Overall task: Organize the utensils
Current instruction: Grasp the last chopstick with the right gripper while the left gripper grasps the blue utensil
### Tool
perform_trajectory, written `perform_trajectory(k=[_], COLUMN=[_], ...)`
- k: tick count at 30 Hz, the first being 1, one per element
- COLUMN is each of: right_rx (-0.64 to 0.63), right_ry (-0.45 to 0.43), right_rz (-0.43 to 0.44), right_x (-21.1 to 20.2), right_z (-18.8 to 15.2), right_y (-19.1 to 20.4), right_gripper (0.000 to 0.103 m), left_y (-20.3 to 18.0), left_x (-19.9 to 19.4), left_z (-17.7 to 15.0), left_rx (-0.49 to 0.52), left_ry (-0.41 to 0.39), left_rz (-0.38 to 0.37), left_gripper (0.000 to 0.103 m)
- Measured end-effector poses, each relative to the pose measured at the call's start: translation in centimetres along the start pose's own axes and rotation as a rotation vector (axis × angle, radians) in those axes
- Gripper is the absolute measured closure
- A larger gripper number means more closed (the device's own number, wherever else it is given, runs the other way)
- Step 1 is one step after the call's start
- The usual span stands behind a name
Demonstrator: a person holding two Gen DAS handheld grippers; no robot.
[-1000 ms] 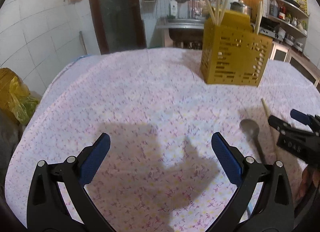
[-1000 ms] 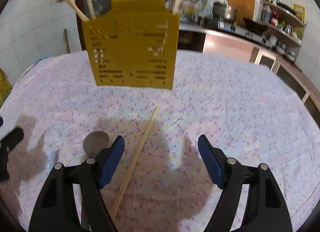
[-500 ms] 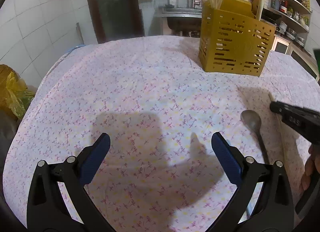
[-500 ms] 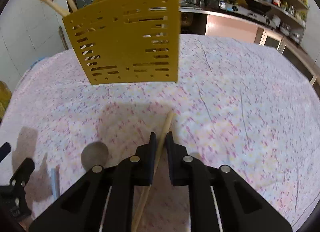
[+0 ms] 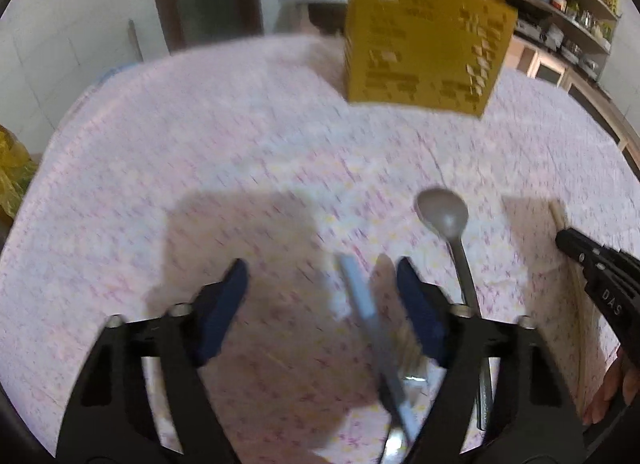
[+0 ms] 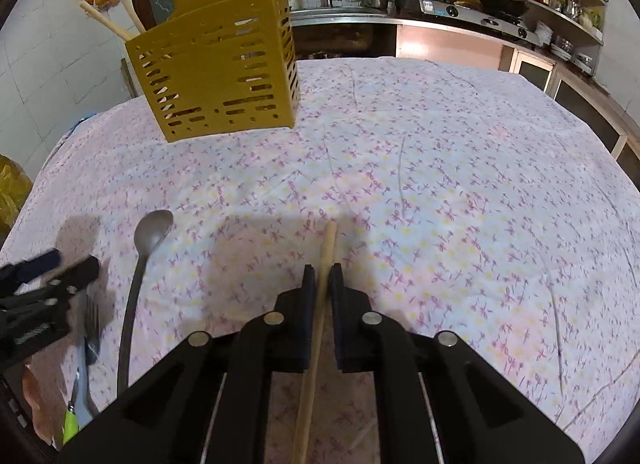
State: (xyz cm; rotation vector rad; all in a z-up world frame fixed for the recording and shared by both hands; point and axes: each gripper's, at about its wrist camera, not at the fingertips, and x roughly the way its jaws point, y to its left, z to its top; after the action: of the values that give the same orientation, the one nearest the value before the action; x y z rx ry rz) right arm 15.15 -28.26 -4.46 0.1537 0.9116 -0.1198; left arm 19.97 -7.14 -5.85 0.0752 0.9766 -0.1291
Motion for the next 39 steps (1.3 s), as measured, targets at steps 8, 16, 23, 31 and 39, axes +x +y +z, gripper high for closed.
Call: perform_trajectory(k=[8, 16, 23, 31, 39], right_rx=[0.028, 0.035, 0.052, 0.064, 0.111], right_ry=[-0.001, -0.002, -0.017, -0.104, -0.294], right_rz=[0.033, 0.042, 0.029, 0.022, 0.081], right_x=[0.2, 0.2, -0.2, -2.5, -7.8], right_z=[0.2, 0.3, 0.2, 0.6, 0.3], right_y=[-0.5, -0.7, -1.0, -0.7, -0.8], right_gripper=[0.095, 0.095, 0.096, 0.097, 0.097], left_y=[-0.7, -1.2, -1.0, 0.1, 1.2], left_x=[0.0, 0.0, -0.9, -4.9, -9.6], left_z=[0.2, 0.7, 0.9, 1.3, 1.4], left_rx=[-0.001, 0.003, 0.018, 0.02, -0.005], left_ry=[0.003, 0.008, -0.035, -0.149, -0.277], left_rz=[-0.006, -0.031, -0.028, -0.054, -0.082], left_gripper=[0.071, 0.091, 0.091, 0.091, 0.093])
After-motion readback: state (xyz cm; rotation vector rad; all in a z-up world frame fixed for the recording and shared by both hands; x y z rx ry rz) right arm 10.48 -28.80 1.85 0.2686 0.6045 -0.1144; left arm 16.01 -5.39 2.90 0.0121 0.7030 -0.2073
